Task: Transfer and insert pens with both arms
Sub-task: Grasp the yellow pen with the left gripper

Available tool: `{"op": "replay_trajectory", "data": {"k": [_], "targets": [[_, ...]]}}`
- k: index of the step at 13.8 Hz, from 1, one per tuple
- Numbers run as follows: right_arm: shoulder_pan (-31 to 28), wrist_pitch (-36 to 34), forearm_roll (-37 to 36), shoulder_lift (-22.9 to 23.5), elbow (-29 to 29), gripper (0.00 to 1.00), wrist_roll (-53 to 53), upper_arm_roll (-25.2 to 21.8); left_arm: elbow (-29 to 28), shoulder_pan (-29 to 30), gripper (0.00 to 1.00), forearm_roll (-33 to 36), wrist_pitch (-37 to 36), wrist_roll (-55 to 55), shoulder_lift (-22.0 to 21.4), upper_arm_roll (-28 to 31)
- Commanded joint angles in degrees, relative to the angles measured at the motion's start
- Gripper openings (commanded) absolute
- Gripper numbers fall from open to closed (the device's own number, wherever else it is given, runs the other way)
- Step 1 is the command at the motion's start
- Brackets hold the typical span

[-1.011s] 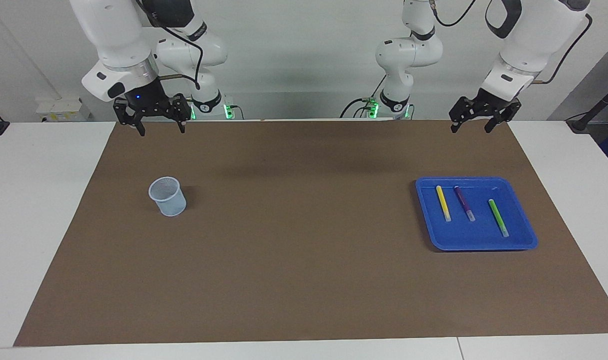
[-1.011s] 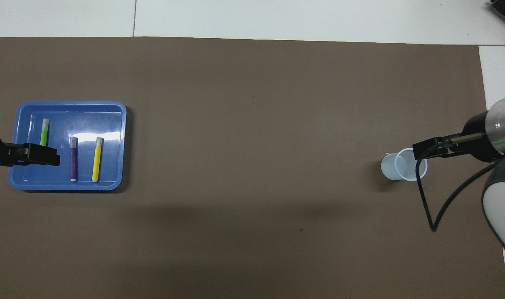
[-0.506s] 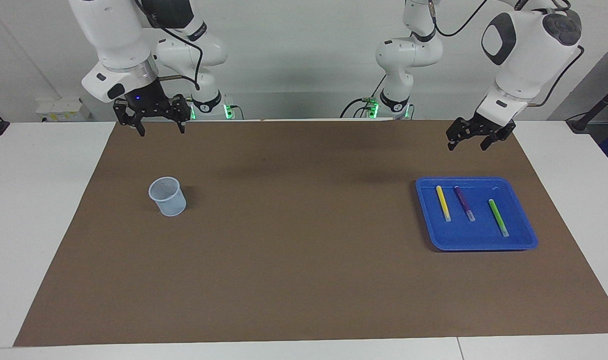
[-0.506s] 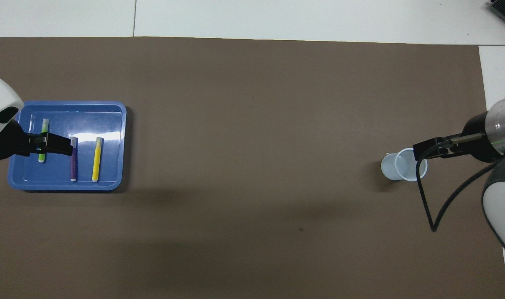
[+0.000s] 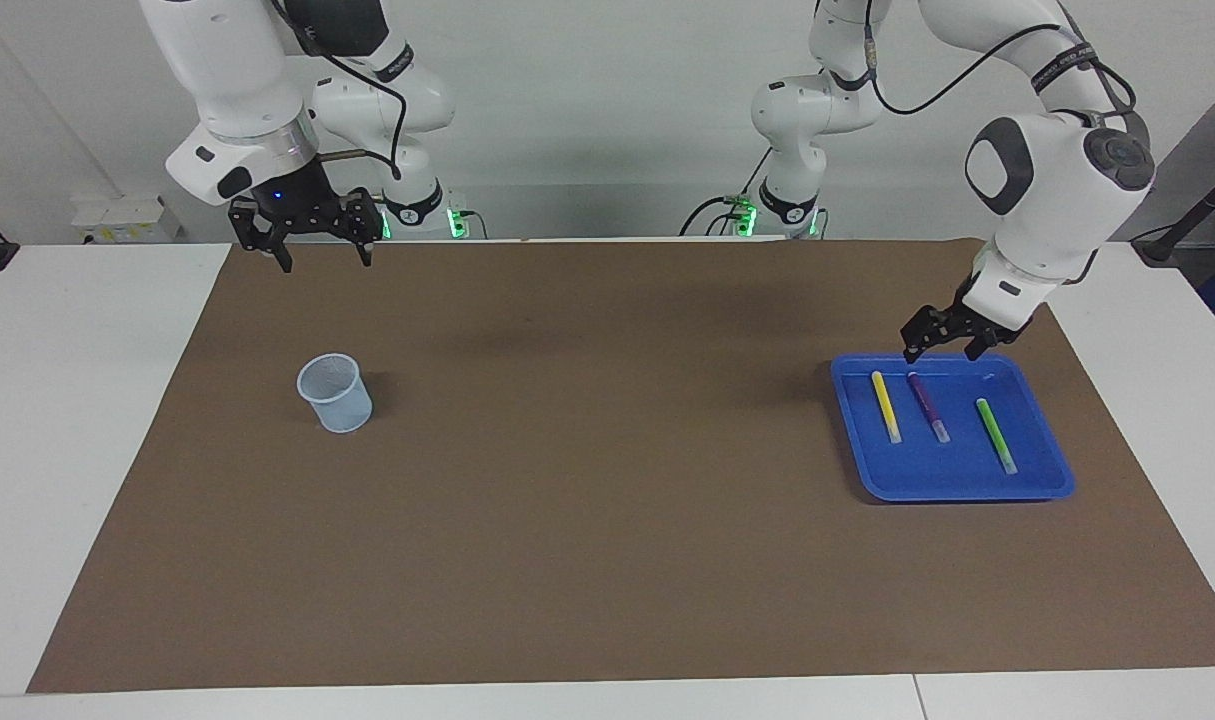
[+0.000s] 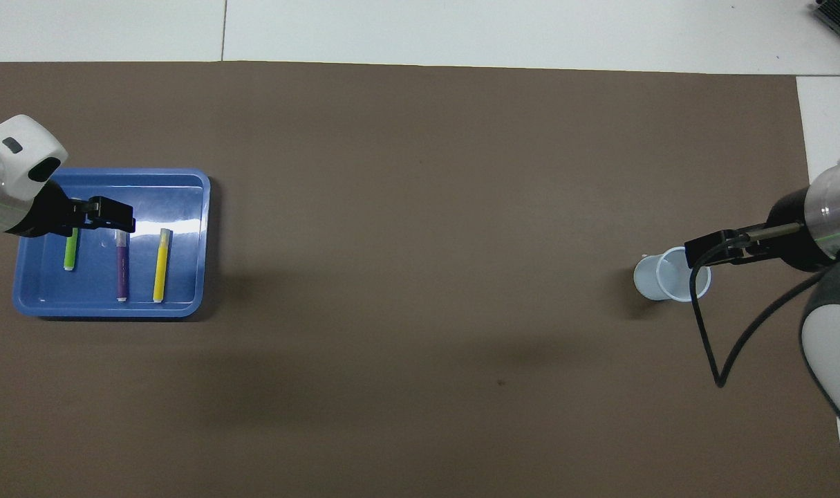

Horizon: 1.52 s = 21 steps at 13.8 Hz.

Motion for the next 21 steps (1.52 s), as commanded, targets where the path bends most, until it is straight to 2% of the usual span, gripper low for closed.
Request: {"op": "replay_trajectory", "data": {"k": [1, 7, 13, 21], "targets": [[-0.1, 0.46, 1.06, -1.49, -1.85, 1.0, -0.87, 0.17, -1.1, 1.04, 1.0, 0.17, 4.61, 0.81, 2.14, -0.27], [0.08, 0.81, 1.77, -2.37, -3.52, 1.0, -0.78, 0.17, -1.19, 1.39, 1.0, 0.17, 10.42, 1.51, 7.41, -0.27], [0.17, 0.55, 2.29, -2.72, -3.96, 1.0, -1.05, 0.17, -6.37, 1.74, 1.0, 0.17, 16.92, 2.04, 9.35, -0.27], [0.43, 1.07, 2.38, -2.81, -4.49, 1.0, -1.31, 0.17, -7.42, 2.18, 0.96, 0.17, 17.28, 3.1, 11.64, -0.27]]}}
